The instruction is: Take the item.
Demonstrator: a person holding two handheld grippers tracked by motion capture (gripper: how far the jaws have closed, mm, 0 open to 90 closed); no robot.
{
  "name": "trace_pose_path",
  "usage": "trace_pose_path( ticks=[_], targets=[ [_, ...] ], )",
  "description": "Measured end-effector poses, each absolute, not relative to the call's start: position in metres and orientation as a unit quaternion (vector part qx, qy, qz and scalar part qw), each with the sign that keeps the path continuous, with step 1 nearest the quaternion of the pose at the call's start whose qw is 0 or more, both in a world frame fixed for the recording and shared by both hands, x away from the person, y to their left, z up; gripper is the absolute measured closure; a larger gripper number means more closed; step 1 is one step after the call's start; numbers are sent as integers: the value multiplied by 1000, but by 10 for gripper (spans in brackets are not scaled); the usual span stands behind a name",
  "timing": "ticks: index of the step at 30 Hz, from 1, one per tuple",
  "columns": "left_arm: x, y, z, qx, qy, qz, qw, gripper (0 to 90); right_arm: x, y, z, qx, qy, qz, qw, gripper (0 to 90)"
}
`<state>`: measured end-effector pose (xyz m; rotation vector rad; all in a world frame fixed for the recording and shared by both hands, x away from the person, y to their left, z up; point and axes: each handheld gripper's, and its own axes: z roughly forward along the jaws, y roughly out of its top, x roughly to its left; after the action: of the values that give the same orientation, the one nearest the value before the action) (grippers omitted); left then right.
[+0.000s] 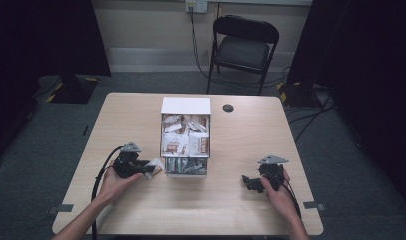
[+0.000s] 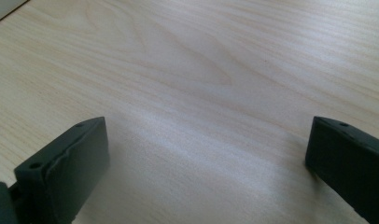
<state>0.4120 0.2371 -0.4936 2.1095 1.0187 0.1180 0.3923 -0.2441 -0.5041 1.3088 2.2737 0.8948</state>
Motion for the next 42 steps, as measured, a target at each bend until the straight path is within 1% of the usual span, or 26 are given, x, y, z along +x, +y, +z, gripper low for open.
trace_pose_path(
  ticks=[5, 7, 14, 18, 20, 23, 25, 28, 30, 33, 36, 38, 40, 41, 42],
  targets=[
    [413, 237, -495, 830, 401, 43, 386, 574, 392, -244, -504, 464, 806, 317, 184, 0],
    [413, 236, -496, 830, 403, 43, 383, 510, 392, -244, -504, 464, 806, 317, 184, 0],
    [415, 238, -496, 828, 413, 45, 377, 378, 392, -244, -504, 464, 806, 317, 184, 0],
    [415, 240, -493, 824, 413, 42, 386, 310, 392, -244, -504, 464, 806, 317, 184, 0],
    [415, 240, -489, 820, 415, 50, 390, 251, 392, -244, -504, 464, 806, 317, 184, 0],
    [414, 242, -486, 817, 416, 60, 395, 227, 392, -244, -504, 464, 806, 317, 184, 0],
    [414, 246, -482, 814, 414, 58, 403, 214, 392, -244, -504, 464, 806, 317, 184, 0],
    [412, 251, -473, 809, 409, 75, 415, 191, 392, -244, -504, 464, 806, 317, 184, 0],
    [410, 256, -469, 800, 417, 75, 424, 192, 392, -244, -504, 464, 806, 317, 184, 0],
    [406, 260, -463, 799, 416, 92, 424, 195, 392, -244, -504, 464, 806, 317, 184, 0],
    [401, 269, -454, 790, 413, 92, 444, 192, 392, -244, -504, 464, 806, 317, 184, 0],
    [399, 272, -451, 788, 418, 90, 444, 187, 392, -244, -504, 464, 806, 317, 184, 0],
    [397, 276, -447, 787, 422, 103, 439, 192, 392, -244, -504, 464, 806, 317, 184, 0],
    [394, 280, -444, 787, 424, 121, 433, 196, 392, -244, -504, 464, 806, 317, 184, 0],
    [394, 280, -444, 787, 424, 121, 433, 199, 392, -244, -504, 464, 806, 317, 184, 0]
  ],
)
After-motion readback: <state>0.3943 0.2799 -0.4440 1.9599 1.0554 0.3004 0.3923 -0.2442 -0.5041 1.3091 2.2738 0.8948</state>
